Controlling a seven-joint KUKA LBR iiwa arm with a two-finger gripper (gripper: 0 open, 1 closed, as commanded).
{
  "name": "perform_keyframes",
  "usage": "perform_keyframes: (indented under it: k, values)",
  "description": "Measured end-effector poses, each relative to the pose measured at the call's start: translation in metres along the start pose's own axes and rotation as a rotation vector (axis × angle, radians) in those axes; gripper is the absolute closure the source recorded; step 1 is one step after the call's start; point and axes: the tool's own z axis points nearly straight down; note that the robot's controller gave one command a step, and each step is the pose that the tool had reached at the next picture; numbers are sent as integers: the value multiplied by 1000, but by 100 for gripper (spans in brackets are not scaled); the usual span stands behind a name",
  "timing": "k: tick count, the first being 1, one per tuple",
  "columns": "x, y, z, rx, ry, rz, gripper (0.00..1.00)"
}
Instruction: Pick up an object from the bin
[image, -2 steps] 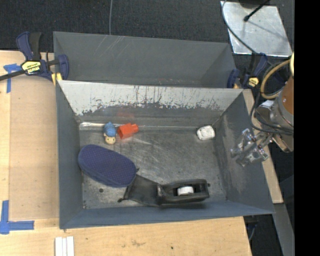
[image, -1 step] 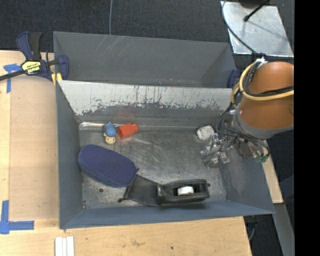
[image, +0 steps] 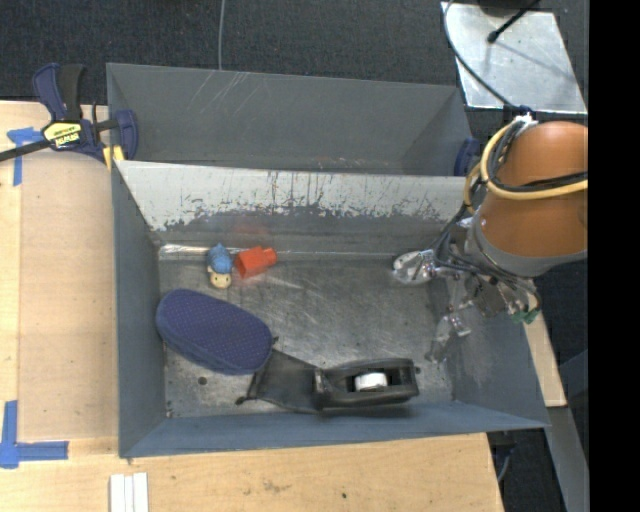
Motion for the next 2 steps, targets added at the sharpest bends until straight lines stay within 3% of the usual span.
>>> perform_keyframes:
  k: [1, 2]
  values:
    - [30, 42, 71, -2, 8, -279, 0]
    - [25, 42, 104, 7, -15, -381, 0]
